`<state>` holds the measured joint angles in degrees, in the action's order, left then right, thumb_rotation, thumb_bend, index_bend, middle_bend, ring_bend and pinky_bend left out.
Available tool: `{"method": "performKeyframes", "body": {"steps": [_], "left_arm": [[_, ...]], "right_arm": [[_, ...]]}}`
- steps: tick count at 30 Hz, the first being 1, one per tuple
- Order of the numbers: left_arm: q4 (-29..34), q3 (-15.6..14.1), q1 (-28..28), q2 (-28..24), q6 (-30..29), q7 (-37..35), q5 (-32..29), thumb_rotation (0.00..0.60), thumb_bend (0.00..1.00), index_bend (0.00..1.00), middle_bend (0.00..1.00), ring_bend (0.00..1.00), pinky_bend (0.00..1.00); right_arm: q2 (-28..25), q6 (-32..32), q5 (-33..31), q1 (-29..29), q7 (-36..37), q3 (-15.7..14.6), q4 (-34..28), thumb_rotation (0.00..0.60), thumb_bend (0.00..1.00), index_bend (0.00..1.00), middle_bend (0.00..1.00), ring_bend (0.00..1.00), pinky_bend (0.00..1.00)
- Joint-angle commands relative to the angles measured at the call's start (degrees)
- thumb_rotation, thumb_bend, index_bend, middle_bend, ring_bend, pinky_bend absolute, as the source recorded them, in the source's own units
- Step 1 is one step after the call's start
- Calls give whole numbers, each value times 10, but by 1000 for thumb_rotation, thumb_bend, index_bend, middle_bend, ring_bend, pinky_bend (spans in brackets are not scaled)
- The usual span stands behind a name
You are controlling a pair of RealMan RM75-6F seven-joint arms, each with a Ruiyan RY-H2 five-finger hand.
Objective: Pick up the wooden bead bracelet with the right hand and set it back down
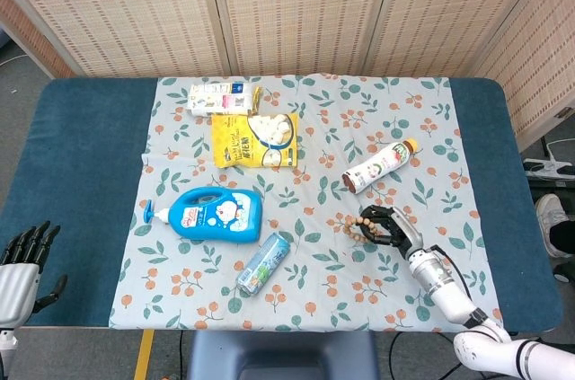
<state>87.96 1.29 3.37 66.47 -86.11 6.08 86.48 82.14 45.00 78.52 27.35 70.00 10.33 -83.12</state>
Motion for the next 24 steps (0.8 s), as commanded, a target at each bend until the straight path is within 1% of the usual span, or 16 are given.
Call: {"method": "performKeyframes", "body": {"steps": [1, 2, 3, 4, 6, 9, 12, 14, 17, 20, 24], "left_arm": [[0, 0, 0, 0, 1, 1, -2, 600, 378, 0, 0, 0, 120], [0, 0, 0, 0, 2, 0, -2, 600, 378, 0, 0, 0, 120], [0, 0, 0, 0, 2, 0, -3, 600, 379, 0, 0, 0, 120], [0, 1, 0, 0, 2, 0, -3, 600, 378, 0, 0, 0, 120], [0, 1, 0, 1, 0, 1, -2, 600, 380, 0, 0, 0, 123], [-1, 1, 0, 3, -4, 0, 2, 600, 391, 0, 0, 0, 127], [-1, 0, 0, 2, -4, -2, 3, 600, 392, 0, 0, 0, 127], [-1, 0, -1, 1, -5, -3, 4, 600, 392, 0, 0, 0, 128], [-2, 0, -1, 0, -3, -5, 2, 600, 392, 0, 0, 0, 128], [-1, -1, 0, 0, -2, -5, 4, 600, 392, 0, 0, 0, 128], [-2, -1, 1, 1, 1, -3, 2, 600, 392, 0, 0, 0, 128]], "right_arm": [[-57, -105, 72, 6, 366, 40, -81, 600, 999, 775, 734, 331, 225], [-51, -88, 96, 7, 411, 34, -74, 600, 999, 764, 734, 324, 225], [-45, -67, 131, 12, 469, 22, -62, 600, 999, 757, 734, 321, 225], [-40, -47, 159, 16, 506, 9, -50, 600, 999, 744, 734, 317, 225], [-28, 2, 217, 26, 551, -26, -19, 600, 999, 722, 734, 314, 225], [-15, 64, 263, 38, 576, -65, 4, 600, 999, 700, 734, 314, 226], [-9, 95, 275, 48, 574, -91, 17, 600, 979, 688, 734, 314, 226], [-8, 102, 273, 53, 564, -104, 23, 597, 947, 674, 734, 312, 226], [-10, 108, 259, 62, 572, -122, 21, 563, 883, 650, 734, 311, 226], [-15, 120, 249, 72, 613, -141, 16, 540, 816, 638, 734, 311, 226], [-15, 148, 242, 85, 690, -153, 24, 535, 801, 634, 734, 310, 226]]}}
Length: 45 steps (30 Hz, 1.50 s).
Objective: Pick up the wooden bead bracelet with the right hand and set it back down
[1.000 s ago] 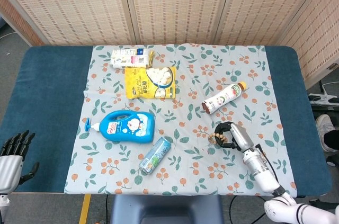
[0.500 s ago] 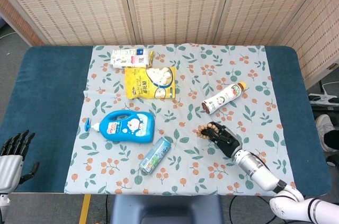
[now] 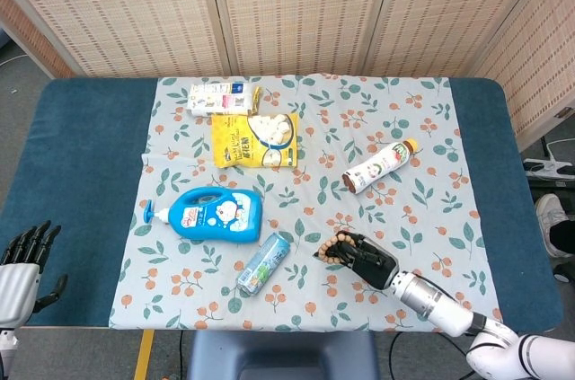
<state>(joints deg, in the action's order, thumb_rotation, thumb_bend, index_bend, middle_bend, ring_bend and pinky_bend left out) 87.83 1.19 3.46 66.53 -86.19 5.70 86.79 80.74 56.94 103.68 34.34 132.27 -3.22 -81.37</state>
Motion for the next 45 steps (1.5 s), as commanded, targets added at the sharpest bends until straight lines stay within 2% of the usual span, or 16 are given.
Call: {"method": "performKeyframes", "body": {"steps": [1, 3, 6, 9, 13, 17, 22, 25, 28, 32, 36, 40, 45], "left_arm": [[0, 0, 0, 0, 2, 1, -2, 600, 392, 0, 0, 0, 128], [1, 0, 1, 0, 3, 3, -3, 600, 392, 0, 0, 0, 128], [0, 0, 1, 0, 3, 3, -4, 600, 393, 0, 0, 0, 128], [0, 0, 1, 0, 5, 4, -5, 600, 393, 0, 0, 0, 128], [0, 0, 3, 0, 9, 3, -6, 600, 393, 0, 0, 0, 128], [0, -1, 4, 1, 10, 5, -5, 600, 393, 0, 0, 0, 128], [1, -2, 4, 1, 11, 5, -5, 600, 393, 0, 0, 0, 128], [0, -1, 4, 1, 12, 4, -7, 600, 392, 0, 0, 0, 128], [0, -1, 4, 0, 11, 3, -7, 600, 392, 0, 0, 0, 128], [1, -1, 3, -1, 9, 3, -6, 600, 392, 0, 0, 0, 128], [2, -1, 2, -1, 6, 3, -5, 600, 391, 0, 0, 0, 129], [2, -2, 1, -2, 4, 2, -3, 600, 392, 0, 0, 0, 130], [3, -2, 2, -2, 5, 2, -3, 600, 392, 0, 0, 0, 130]], "right_arm": [[0, 39, -8, 17, 85, -21, 12, 535, 798, 627, 732, 308, 226], [4, 60, -2, 20, 115, -29, 30, 534, 790, 593, 717, 298, 226], [11, 76, 2, 26, 119, -41, 51, 533, 774, 508, 665, 269, 225], [16, 84, 1, 29, 107, -50, 66, 521, 756, 401, 596, 225, 194], [22, 85, -4, 34, 78, -59, 76, 471, 701, 208, 496, 159, 140], [30, 77, -19, 33, 4, -60, 78, 410, 686, 194, 472, 143, 127], [31, 74, -25, 38, -60, -64, 65, 301, 462, 83, 445, 120, 61], [28, 74, -30, 41, -66, -67, 54, 296, 407, 119, 445, 121, 46], [29, 72, -31, 44, -68, -74, 51, 295, 398, 229, 445, 125, 45], [33, 66, -33, 47, -82, -81, 52, 294, 395, 406, 454, 181, 45], [30, 52, -38, 56, -151, -77, 45, 307, 396, 563, 579, 270, 45], [28, 53, -56, 46, -267, -67, 26, 315, 396, 589, 604, 276, 45], [24, 50, -71, 40, -316, -65, 5, 315, 396, 588, 605, 276, 46]]}}
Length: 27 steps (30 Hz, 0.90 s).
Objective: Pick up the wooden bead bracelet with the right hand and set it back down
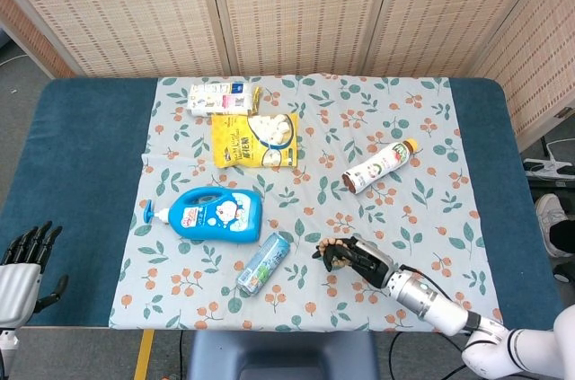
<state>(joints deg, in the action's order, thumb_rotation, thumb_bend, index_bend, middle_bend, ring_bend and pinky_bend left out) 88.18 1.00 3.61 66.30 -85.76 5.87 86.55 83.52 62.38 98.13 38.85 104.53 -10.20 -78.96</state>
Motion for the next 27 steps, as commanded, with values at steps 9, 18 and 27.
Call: {"method": "performKeyframes", "body": {"steps": [9, 18, 27], "left_arm": [[0, 0, -1, 0, -1, 2, -1, 600, 393, 0, 0, 0, 131], [0, 1, -1, 0, -1, 2, -2, 600, 393, 0, 0, 0, 131], [0, 2, 0, 1, 1, 5, -4, 600, 391, 0, 0, 0, 131]], "right_arm": [[9, -2, -11, -8, -105, 8, -18, 313, 489, 604, 616, 276, 45], [21, -5, -12, -9, -142, 9, -16, 311, 815, 617, 623, 276, 45], [31, -5, -21, -13, -149, 13, -10, 279, 1000, 614, 625, 276, 44]]}}
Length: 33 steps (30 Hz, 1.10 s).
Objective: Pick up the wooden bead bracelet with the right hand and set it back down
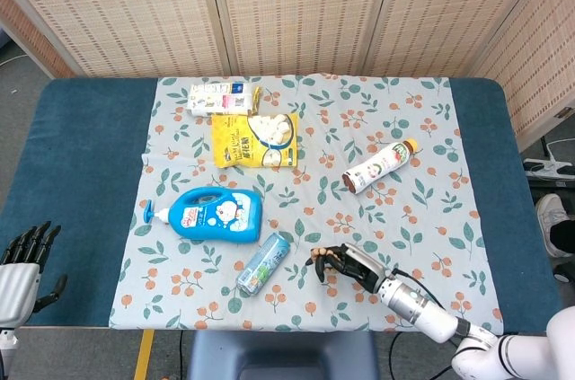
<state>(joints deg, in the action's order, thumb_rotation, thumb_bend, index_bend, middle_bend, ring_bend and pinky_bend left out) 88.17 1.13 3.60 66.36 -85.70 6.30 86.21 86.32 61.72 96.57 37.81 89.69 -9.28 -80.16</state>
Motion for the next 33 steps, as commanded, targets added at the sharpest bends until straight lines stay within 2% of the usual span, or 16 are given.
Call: {"method": "performKeyframes", "body": {"steps": [1, 4, 9, 11, 17, 26, 33], "left_arm": [[0, 1, 0, 0, 0, 0, -1, 600, 391, 0, 0, 0, 131], [0, 1, 1, 1, 1, 1, -1, 600, 391, 0, 0, 0, 131], [0, 1, 1, 2, 1, 2, -1, 600, 392, 0, 0, 0, 131], [0, 1, 1, 1, 1, 2, -1, 600, 391, 0, 0, 0, 131], [0, 1, 0, 1, -1, 1, 0, 600, 391, 0, 0, 0, 131], [0, 0, 0, 0, -2, -2, 2, 600, 392, 0, 0, 0, 132], [0, 0, 1, 0, -1, -4, 3, 600, 392, 0, 0, 0, 134]], "right_arm": [[3, 2, -6, -2, -1, 4, 2, 273, 1000, 603, 625, 277, 44], [4, 0, -11, -2, 1, 8, 0, 279, 1000, 557, 625, 276, 44], [1, -5, -6, 3, 10, 6, -2, 348, 1000, 411, 614, 221, 24], [0, -5, -3, 6, 15, 6, -3, 390, 1000, 320, 568, 176, 7], [1, 0, -3, 7, 18, 11, -3, 445, 1000, 123, 455, 99, 0], [2, 0, -4, 5, -12, 9, -3, 466, 1000, 47, 423, 80, 0], [9, 3, -31, -9, -83, 24, 6, 448, 1000, 9, 416, 78, 0]]}}
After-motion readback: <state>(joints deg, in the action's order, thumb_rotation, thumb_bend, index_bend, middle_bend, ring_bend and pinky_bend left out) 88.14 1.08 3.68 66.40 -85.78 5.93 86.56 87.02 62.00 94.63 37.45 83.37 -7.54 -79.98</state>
